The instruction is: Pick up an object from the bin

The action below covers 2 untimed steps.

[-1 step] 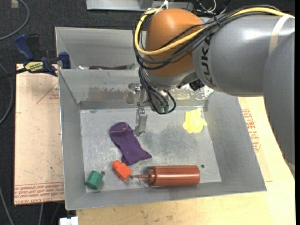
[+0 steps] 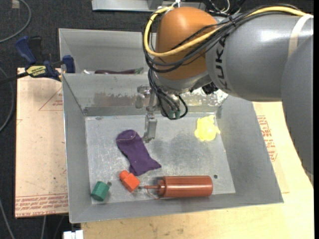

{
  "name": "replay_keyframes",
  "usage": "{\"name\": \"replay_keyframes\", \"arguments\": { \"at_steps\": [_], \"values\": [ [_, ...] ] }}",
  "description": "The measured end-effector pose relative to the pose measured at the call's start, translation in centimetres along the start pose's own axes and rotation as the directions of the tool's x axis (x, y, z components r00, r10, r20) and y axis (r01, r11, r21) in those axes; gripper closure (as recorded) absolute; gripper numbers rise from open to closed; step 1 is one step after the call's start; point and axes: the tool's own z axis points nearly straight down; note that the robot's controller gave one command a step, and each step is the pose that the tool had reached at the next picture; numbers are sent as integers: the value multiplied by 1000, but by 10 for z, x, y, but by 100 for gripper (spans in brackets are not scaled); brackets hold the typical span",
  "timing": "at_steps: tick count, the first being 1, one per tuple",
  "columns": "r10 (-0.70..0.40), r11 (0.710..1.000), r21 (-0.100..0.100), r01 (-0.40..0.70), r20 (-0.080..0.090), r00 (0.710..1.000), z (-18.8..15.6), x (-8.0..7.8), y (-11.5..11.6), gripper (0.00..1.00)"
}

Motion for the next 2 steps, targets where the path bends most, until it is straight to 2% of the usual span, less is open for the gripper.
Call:
{"name": "replay_keyframes", "arguments": {
  "at_steps": [1, 2],
  "values": [
    [-86, 996, -1, 86, 2, 996, 37, 15, -18, 0],
    [-41, 999, -1, 41, 2, 999, 86, 21, -24, 0]
  ]
}}
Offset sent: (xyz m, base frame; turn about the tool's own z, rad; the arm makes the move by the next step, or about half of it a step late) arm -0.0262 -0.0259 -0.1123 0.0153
